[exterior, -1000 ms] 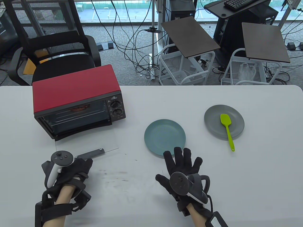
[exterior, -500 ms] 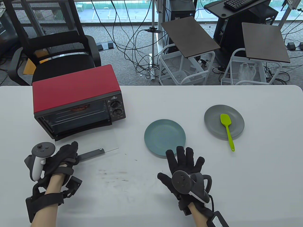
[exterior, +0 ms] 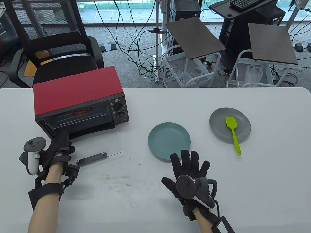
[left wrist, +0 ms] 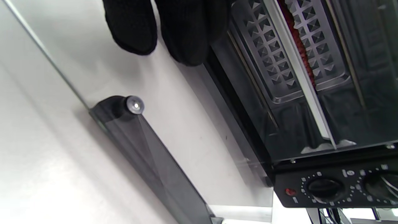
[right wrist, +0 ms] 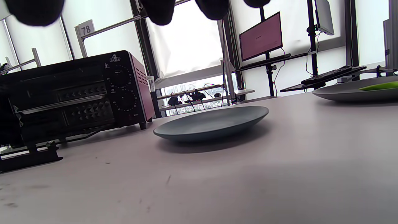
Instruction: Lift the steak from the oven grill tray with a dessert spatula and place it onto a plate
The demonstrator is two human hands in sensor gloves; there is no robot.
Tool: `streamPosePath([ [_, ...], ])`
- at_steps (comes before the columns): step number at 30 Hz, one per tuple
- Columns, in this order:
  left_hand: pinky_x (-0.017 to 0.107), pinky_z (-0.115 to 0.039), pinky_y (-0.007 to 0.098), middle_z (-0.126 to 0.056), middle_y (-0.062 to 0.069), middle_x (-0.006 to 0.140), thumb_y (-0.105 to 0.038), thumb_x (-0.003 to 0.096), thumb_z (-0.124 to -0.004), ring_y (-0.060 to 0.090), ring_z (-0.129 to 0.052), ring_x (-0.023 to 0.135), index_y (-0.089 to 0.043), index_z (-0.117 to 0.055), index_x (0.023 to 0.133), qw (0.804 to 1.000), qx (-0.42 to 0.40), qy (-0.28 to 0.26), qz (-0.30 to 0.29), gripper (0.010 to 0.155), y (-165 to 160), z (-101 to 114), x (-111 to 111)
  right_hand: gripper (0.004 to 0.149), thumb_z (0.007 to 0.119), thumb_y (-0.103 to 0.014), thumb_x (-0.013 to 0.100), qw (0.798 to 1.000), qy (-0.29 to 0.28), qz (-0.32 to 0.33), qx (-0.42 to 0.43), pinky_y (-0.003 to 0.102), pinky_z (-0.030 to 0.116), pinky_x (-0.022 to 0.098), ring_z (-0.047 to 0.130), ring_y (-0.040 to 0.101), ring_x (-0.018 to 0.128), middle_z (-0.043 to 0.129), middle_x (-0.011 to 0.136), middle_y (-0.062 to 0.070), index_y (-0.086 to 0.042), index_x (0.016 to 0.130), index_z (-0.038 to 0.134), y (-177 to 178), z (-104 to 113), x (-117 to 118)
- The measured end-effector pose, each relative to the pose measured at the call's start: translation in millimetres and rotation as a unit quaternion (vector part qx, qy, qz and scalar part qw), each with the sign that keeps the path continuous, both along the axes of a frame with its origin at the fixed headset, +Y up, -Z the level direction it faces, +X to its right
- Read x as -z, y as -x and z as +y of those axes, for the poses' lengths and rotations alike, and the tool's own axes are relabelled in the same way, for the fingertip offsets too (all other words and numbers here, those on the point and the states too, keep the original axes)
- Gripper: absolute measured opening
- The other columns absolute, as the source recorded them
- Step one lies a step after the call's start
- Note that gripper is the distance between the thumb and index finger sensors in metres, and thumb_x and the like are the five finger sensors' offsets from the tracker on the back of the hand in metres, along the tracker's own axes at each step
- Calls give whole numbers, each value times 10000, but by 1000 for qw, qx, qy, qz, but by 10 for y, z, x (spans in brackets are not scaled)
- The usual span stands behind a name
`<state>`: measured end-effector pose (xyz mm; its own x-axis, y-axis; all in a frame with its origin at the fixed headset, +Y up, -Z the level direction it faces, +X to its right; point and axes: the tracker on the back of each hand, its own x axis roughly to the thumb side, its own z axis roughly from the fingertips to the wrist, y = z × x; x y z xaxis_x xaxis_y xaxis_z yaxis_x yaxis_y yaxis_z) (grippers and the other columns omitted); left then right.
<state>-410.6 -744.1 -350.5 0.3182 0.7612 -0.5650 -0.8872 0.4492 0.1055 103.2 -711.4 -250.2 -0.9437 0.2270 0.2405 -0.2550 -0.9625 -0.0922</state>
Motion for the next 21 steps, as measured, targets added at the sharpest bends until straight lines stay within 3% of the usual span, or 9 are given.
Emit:
streamPosePath([
  [6,705,-802,348,-564,-152,1152,-840,568,-402,-8,-858,963,-244,-161,1158,1000,-5,6,0,873,80,-13,173,891,567,-737,458,1000,7,-3,-4,831,225,649,167,539,1064,245,1206,208,-247,1161,324,2,-19,26],
  [13,645,-845,240,-520,-235,1183,-855,607,-341,-158,-857,914,-152,-36,1227,1000,-16,22,11,985,136,-101,354,890,568,-737,458,1000,9,-14,-9,831,226,649,171,539,1063,247,1205,209,-246,1160,325,-18,-18,29],
  [17,627,-859,208,-501,-337,1174,-872,625,-306,-245,-857,875,-195,-30,1251,999,-37,26,12,963,179,-133,426,890,568,-736,458,1000,12,-21,-10,830,226,650,172,537,1064,249,1205,209,-247,1160,326,-36,-22,36],
  [21,626,-863,186,-490,-350,1190,-887,637,-284,-301,-842,866,-263,-20,1265,999,-41,29,10,924,221,-140,477,888,568,-736,458,1000,17,-23,-13,831,228,649,174,538,1064,249,1205,208,-246,1159,327,-44,-29,43],
])
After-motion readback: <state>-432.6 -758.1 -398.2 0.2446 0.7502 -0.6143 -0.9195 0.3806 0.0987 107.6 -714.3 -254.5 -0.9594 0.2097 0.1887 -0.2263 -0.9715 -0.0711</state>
